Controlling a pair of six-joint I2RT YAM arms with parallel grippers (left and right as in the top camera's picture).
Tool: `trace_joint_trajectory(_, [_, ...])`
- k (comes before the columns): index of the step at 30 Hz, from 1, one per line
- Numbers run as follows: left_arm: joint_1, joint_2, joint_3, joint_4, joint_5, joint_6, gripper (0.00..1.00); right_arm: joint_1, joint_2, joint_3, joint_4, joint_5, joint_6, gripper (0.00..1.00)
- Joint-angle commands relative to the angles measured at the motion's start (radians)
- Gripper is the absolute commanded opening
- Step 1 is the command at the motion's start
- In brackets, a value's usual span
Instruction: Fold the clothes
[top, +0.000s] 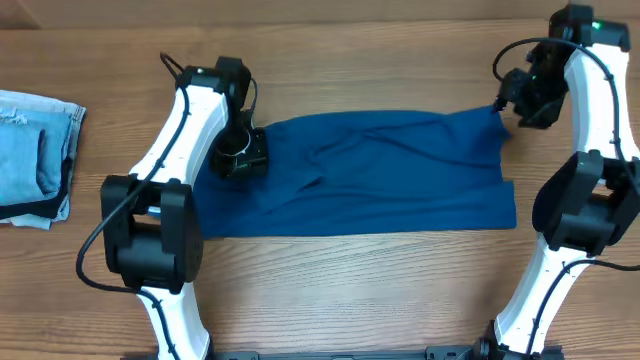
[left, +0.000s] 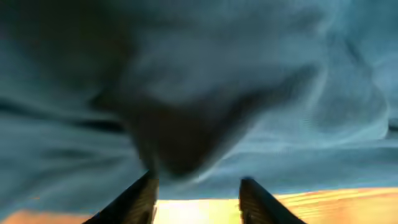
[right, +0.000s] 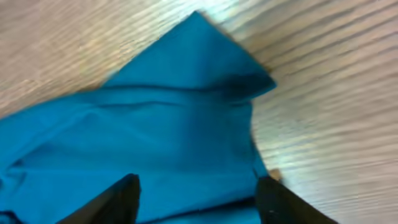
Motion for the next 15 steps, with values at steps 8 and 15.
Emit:
trace_joint_trajectory(8, [0.016, -0.008, -0.015, -0.081, -0.079, 0.060, 0.58, -0.002, -0.009, -0.143, 0.072, -0.060, -0.010, 0.63])
trace_joint_trajectory(15, [0.185, -0.039, -0.015, -0.047, -0.084, -0.057, 0.70, -0.002, -0.009, -0.143, 0.075, -0.060, -0.010, 0.63])
